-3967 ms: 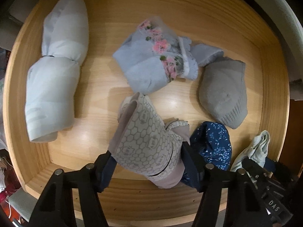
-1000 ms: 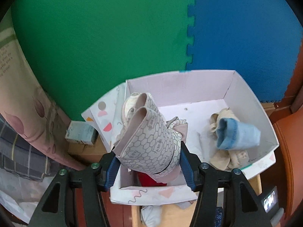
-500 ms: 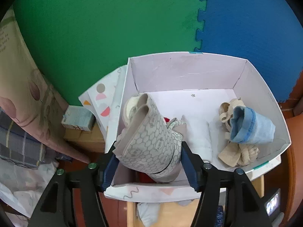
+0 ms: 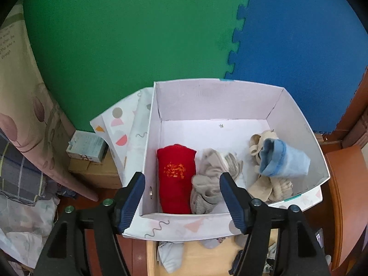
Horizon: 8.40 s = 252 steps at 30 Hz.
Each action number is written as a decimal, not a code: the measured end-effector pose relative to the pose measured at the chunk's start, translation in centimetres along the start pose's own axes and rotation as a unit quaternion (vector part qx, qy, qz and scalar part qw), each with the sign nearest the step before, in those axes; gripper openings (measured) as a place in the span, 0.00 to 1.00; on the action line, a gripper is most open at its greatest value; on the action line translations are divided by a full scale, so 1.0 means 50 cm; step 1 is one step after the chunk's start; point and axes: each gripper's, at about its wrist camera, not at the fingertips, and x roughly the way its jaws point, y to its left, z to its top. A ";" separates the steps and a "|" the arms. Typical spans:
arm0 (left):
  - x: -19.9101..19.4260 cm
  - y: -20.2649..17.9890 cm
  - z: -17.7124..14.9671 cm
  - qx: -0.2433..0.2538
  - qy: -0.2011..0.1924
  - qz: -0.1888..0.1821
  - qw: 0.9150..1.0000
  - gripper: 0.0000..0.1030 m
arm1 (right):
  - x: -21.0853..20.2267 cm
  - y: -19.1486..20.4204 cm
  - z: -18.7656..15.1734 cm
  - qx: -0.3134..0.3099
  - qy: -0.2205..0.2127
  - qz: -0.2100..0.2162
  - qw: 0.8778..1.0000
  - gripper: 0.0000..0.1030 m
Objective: Take underwear out of drawer
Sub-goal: 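Open the left tool to drop the bra into the white box, then move the left tool back above the open drawer, then lift the pale mint underwear with the right tool and release it into the white box, then lower the right tool onto the navy floral underwear and close on it, then lower the left tool onto the white rolled sock while the right tool holds the navy underwear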
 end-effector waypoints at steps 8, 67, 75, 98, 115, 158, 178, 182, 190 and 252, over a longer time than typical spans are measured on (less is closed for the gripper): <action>-0.056 0.009 -0.064 0.004 -0.018 0.005 1.000 0.67 | -0.005 0.008 0.004 -0.004 0.002 -0.009 1.000 0.44; 0.060 0.034 -0.459 -0.065 0.051 0.045 0.996 0.67 | -0.225 0.039 -0.014 -0.022 -0.124 0.003 0.992 0.42; 0.059 0.035 -0.459 -0.066 0.051 0.045 0.996 0.67 | -0.375 0.057 -0.013 -0.044 -0.173 0.017 0.984 0.42; 0.059 0.030 -0.460 -0.064 0.045 0.049 0.996 0.67 | -0.575 0.268 0.263 -0.085 -0.275 0.016 0.958 0.43; 0.059 0.027 -0.460 -0.056 0.048 0.051 0.996 0.67 | -0.510 0.347 0.320 -0.108 -0.252 -0.001 0.962 0.56; 0.084 0.041 -0.466 -0.070 0.086 0.032 0.993 0.67 | -0.058 0.172 0.043 -0.059 0.007 0.004 0.998 0.67; 0.096 0.047 -0.468 -0.078 0.101 0.022 0.992 0.67 | 0.062 0.260 0.099 -0.097 0.072 -0.052 0.991 0.69; 0.096 0.049 -0.469 -0.081 0.101 0.021 0.991 0.67 | 0.077 0.267 0.099 -0.102 0.075 -0.056 0.990 0.66; 0.096 0.049 -0.469 -0.081 0.103 0.021 0.991 0.67 | 0.079 0.246 0.086 -0.115 0.069 -0.057 0.989 0.53; 0.180 0.067 -0.394 -0.066 0.153 -0.022 0.986 0.68 | 0.057 0.049 0.015 -0.047 0.047 -0.046 0.997 0.37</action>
